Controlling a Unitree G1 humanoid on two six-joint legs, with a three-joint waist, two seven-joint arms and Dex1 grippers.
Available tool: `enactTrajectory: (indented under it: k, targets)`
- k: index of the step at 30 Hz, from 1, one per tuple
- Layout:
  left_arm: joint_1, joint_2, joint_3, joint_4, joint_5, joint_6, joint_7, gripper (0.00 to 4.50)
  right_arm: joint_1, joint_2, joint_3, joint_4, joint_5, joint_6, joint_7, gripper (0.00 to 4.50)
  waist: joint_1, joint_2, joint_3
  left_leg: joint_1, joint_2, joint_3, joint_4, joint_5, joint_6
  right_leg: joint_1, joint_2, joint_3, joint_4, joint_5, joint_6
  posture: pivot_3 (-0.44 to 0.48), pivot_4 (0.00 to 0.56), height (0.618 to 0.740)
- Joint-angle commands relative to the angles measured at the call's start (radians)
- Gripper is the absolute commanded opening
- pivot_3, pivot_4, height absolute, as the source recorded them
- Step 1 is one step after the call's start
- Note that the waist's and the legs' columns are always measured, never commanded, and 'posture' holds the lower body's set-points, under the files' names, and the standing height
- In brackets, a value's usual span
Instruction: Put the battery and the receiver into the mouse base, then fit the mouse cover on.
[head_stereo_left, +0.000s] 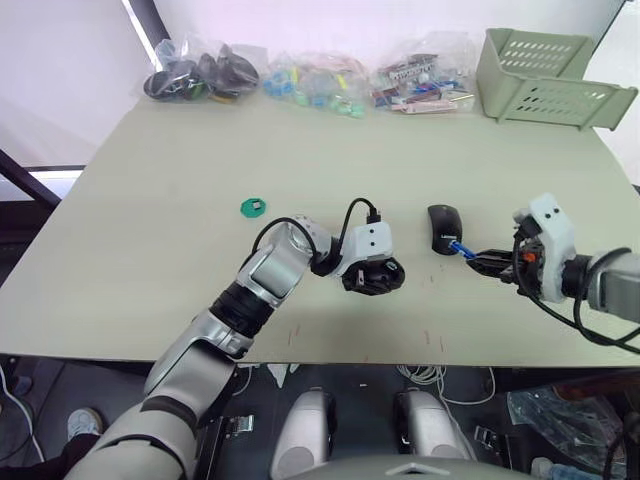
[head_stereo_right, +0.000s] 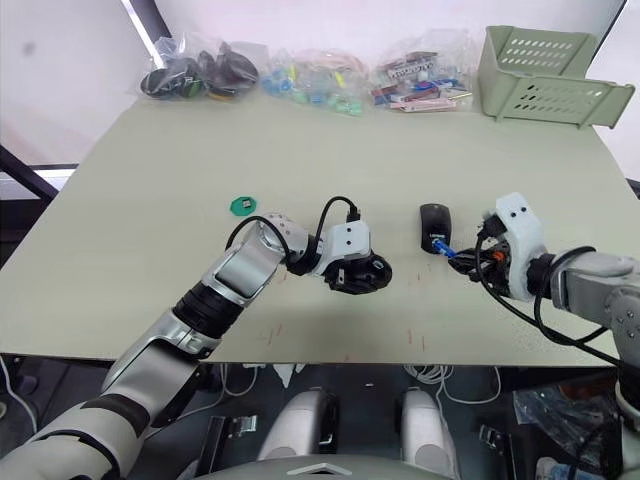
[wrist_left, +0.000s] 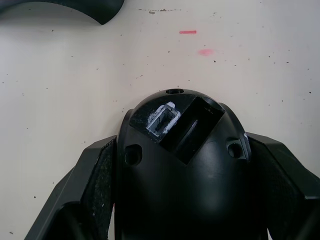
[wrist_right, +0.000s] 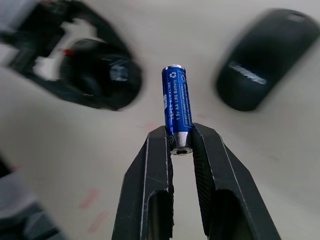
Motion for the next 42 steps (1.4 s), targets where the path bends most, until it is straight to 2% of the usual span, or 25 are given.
enactTrajectory:
  k: [1, 9, 22, 28, 32, 34, 35, 39, 42]
  targets:
    - [0.013, -0.003, -0.036, 0.015, 0.029, 0.009, -0.003, 3.16, -0.035, 0.03, 0.049, 0.0, 0.04, 0.027, -0.042, 0.04, 0.002, 0.0, 0.0, 0.0, 0.0, 0.0, 0.0, 0.0, 0.0, 0.0, 0.0, -0.001, 0.0, 0.0, 0.0, 0.0, 0.15, 0.74]
    - [0.014, 0.0, -0.041, 0.013, 0.03, 0.011, -0.013, 3.16, -0.117, 0.086, 0.232, 0.119, 0.006, 0.027, -0.102, 0.04, -0.002, 0.0, 0.0, 0.0, 0.0, 0.001, 0.0, 0.0, 0.0, -0.001, 0.0, 0.0, 0.0, 0.0, 0.001, 0.0, 0.15, 0.74]
    - [0.027, -0.001, -0.046, -0.004, 0.029, 0.021, -0.015, 3.16, -0.161, 0.2, 0.337, 0.22, -0.079, 0.027, -0.189, 0.04, -0.003, 0.0, 0.0, -0.001, 0.0, 0.001, -0.001, 0.0, 0.0, -0.001, 0.0, -0.001, 0.0, 0.0, 0.001, 0.0, 0.15, 0.74]
    - [0.029, -0.003, -0.046, -0.011, 0.029, 0.027, -0.014, 3.16, -0.192, 0.234, 0.385, 0.264, -0.114, 0.027, -0.185, 0.04, -0.002, 0.0, 0.0, -0.001, 0.0, 0.001, -0.001, 0.0, 0.0, -0.001, 0.0, -0.001, -0.001, 0.0, 0.001, 0.0, 0.15, 0.74]
    - [0.032, -0.007, -0.047, -0.023, 0.027, 0.042, -0.012, 3.16, -0.218, 0.245, 0.394, 0.292, -0.142, 0.027, -0.175, 1.88, -0.004, 0.0, 0.0, -0.001, 0.0, 0.001, -0.001, 0.0, 0.0, -0.001, 0.0, -0.001, 0.0, 0.0, 0.001, 0.0, 0.15, 0.74]
    - [0.032, -0.008, -0.046, -0.025, 0.026, 0.047, -0.01, 3.16, -0.227, 0.212, 0.38, 0.266, -0.135, 0.027, -0.153, 2.15, -0.006, 0.0, 0.0, 0.0, 0.0, 0.001, -0.001, 0.0, 0.0, 0.0, 0.0, -0.001, 0.0, 0.001, 0.001, 0.0, 0.15, 0.74]
    - [0.033, -0.008, -0.045, -0.027, 0.026, 0.05, -0.01, 3.16, -0.227, 0.198, 0.374, 0.252, -0.128, 0.027, -0.142, 2.8, -0.005, 0.0, 0.0, 0.001, 0.0, 0.001, -0.001, 0.0, 0.0, 0.0, 0.0, -0.001, 0.001, 0.0, 0.001, 0.0, 0.15, 0.74]
    - [0.034, -0.008, -0.044, -0.029, 0.026, 0.054, -0.008, 3.16, -0.171, 0.091, 0.366, 0.118, -0.137, -0.065, -0.082, 2.85, 0.001, 0.0, 0.0, -0.001, 0.0, 0.001, -0.001, 0.0, 0.0, -0.001, -0.001, -0.001, 0.0, 0.0, 0.001, 0.0, 0.15, 0.74]
    - [0.034, -0.009, -0.042, -0.027, 0.026, 0.055, -0.008, 3.16, -0.064, 0.101, 0.286, 0.047, -0.116, -0.183, -0.045, 2.85, -0.002, -0.001, -0.001, -0.002, -0.001, 0.0, -0.004, 0.0, 0.001, -0.001, -0.001, -0.001, -0.005, 0.0, 0.001, 0.0, 0.15, 0.74]
